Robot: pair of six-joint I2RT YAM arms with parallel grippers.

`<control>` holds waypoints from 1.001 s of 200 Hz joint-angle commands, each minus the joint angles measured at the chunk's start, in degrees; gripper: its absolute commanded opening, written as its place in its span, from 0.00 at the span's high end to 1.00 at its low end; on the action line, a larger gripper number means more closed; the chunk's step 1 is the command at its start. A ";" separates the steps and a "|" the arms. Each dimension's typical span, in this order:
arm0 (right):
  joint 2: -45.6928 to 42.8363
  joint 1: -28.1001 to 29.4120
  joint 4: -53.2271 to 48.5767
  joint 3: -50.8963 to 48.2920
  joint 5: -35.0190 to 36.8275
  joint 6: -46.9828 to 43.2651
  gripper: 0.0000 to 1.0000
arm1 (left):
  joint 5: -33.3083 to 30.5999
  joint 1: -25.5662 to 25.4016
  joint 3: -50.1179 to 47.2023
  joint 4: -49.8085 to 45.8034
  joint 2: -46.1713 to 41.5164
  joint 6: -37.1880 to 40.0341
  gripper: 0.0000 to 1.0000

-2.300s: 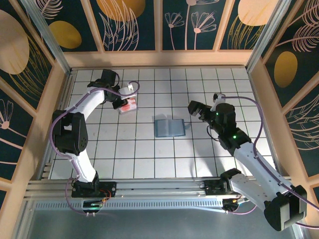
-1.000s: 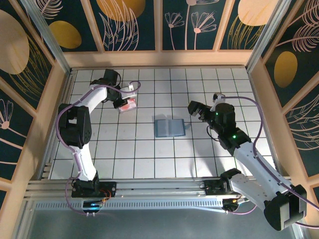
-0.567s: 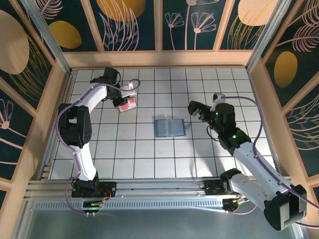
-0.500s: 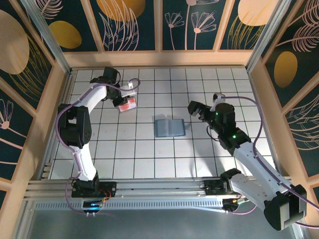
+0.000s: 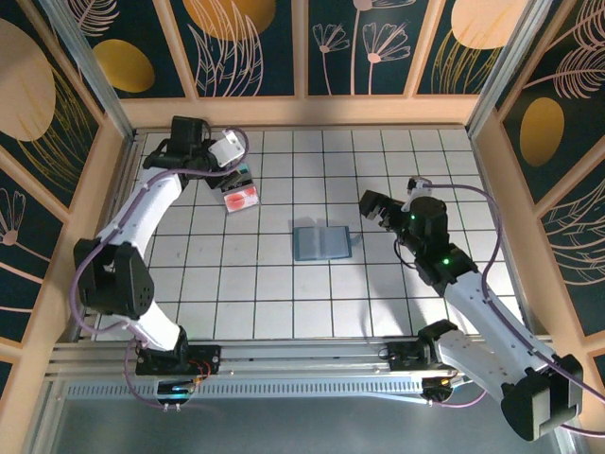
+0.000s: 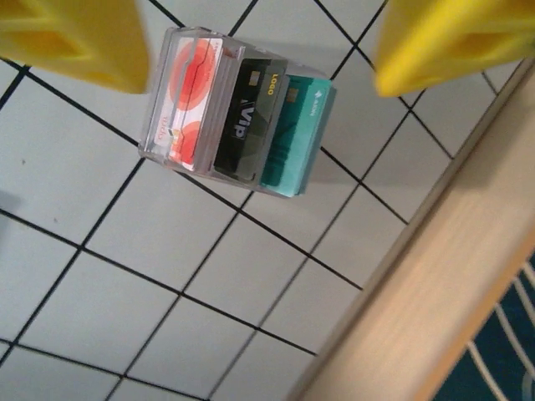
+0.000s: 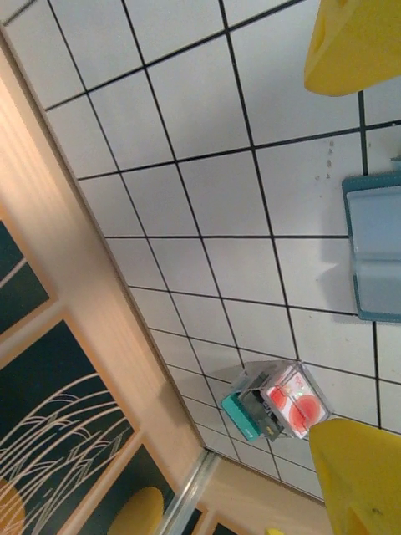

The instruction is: Take the credit cards out of the card holder

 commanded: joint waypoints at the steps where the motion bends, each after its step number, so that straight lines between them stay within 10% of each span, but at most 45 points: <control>1: -2.70 -0.53 -1.47 -0.74 5.81 -1.32 0.01 | -2.65 0.31 -4.95 8.81 -3.88 -10.76 0.01; 75: -8.89 -0.82 -0.37 -4.74 15.35 -8.27 0.01 | -26.22 0.31 -23.53 27.96 -17.26 -34.75 0.01; 142: -12.46 -1.89 5.70 -11.14 22.20 -12.38 0.01 | -41.72 0.40 -44.32 45.12 -27.54 -41.51 0.01; 200: -10.82 -4.43 12.87 -14.97 23.78 -20.38 0.01 | -40.80 4.70 -52.37 55.58 -25.07 -49.43 0.01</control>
